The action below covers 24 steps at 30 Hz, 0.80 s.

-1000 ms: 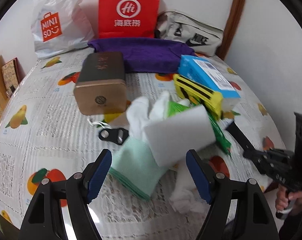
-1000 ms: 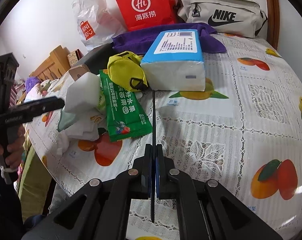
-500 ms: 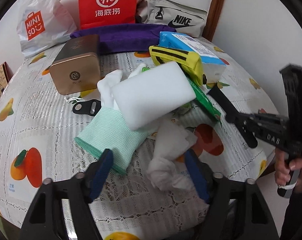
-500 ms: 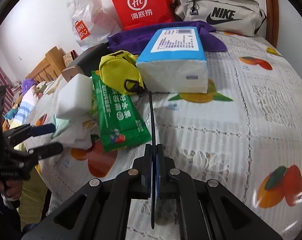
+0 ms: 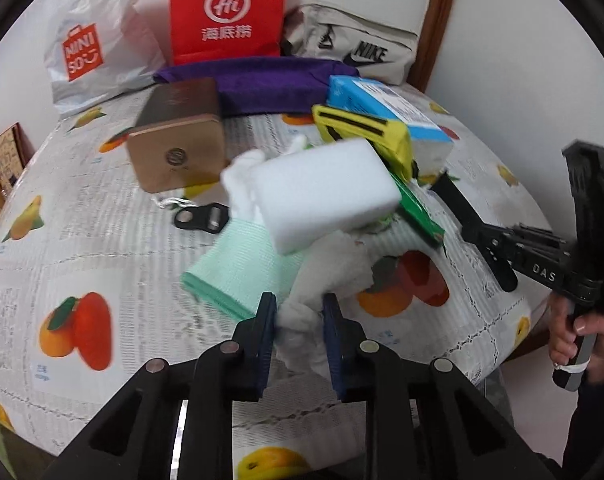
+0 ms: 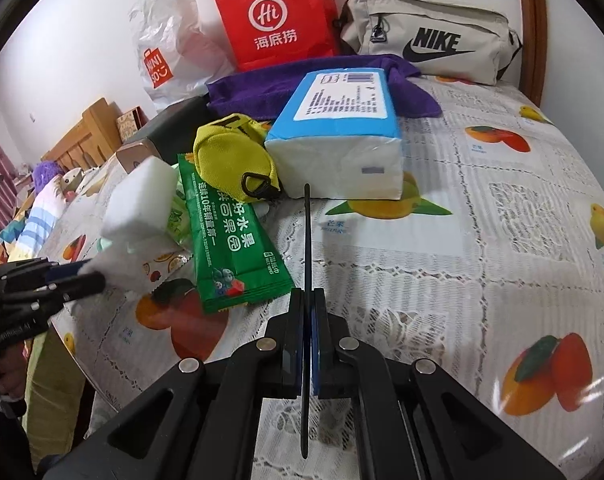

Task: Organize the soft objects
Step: 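Carry the strap and tissue onto the purple towel and open both tools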

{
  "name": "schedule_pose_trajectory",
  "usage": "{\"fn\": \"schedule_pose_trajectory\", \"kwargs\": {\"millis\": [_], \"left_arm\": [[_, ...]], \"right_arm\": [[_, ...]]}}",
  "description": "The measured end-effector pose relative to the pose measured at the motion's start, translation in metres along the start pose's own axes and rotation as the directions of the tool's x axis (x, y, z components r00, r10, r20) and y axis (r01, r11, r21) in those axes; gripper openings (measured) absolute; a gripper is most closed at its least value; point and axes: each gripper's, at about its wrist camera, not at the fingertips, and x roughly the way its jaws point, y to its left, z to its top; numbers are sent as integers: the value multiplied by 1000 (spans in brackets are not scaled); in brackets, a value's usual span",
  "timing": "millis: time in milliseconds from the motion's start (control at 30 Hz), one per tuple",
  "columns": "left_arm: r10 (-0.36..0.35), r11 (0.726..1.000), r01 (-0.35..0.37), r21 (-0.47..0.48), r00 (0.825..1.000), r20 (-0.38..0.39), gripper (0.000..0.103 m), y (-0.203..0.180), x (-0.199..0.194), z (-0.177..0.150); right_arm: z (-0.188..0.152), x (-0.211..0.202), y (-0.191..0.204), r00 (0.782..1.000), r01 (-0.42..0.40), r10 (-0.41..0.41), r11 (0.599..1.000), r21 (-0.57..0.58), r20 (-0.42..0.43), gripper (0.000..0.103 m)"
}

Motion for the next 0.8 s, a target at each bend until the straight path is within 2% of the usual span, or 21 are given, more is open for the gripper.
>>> {"fn": "schedule_pose_trajectory", "kwargs": {"millis": [200, 633, 800], "left_arm": [[-5, 999, 7, -54, 1000, 21, 22, 22, -14, 4], [118, 981, -110, -157, 992, 41, 22, 66, -21, 27], [129, 978, -119, -172, 990, 50, 22, 77, -20, 45]], "right_arm": [[3, -12, -3, 1000, 12, -13, 1000, 16, 12, 3], [28, -34, 7, 999, 17, -16, 1000, -25, 52, 3], [48, -37, 10, 998, 16, -13, 999, -44, 67, 3]]}}
